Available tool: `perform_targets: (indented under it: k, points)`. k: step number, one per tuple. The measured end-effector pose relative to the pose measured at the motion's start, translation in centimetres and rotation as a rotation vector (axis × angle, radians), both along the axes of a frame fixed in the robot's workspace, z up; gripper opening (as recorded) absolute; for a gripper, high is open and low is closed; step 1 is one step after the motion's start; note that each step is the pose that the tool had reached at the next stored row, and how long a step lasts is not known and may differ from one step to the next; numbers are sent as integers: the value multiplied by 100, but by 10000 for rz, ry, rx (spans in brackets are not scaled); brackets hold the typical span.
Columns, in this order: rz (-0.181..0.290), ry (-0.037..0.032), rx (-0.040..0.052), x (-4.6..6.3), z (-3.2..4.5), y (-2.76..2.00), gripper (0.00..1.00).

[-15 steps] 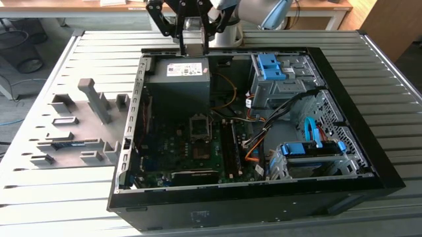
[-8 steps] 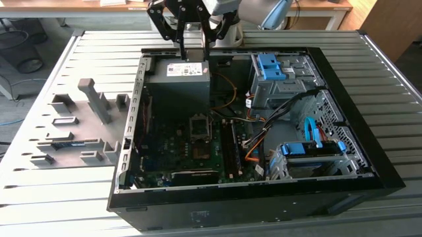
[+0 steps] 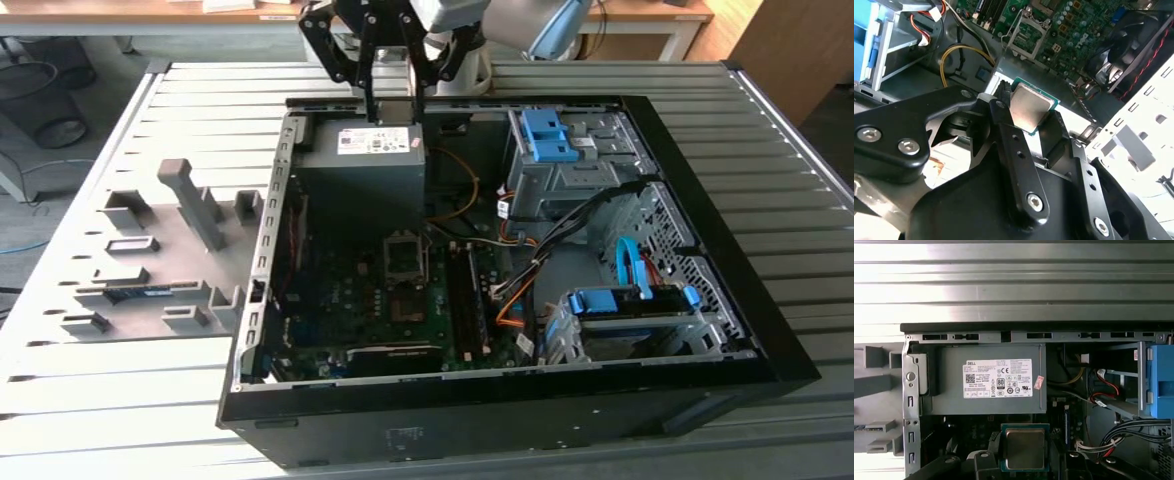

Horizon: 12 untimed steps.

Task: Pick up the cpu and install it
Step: 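Pick up the cpu and move it towards the insertion slot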

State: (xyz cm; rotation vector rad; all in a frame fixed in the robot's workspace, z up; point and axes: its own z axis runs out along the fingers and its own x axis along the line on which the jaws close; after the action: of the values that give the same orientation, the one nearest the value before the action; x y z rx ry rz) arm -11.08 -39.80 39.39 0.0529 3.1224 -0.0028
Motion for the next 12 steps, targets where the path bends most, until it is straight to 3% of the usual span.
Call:
perform_targets:
  k: [5, 12]
  points:
    - [-1, -2, 3, 12, -48, -77, 47]
    - [-1, 1, -8, 59, -101, -93, 47]
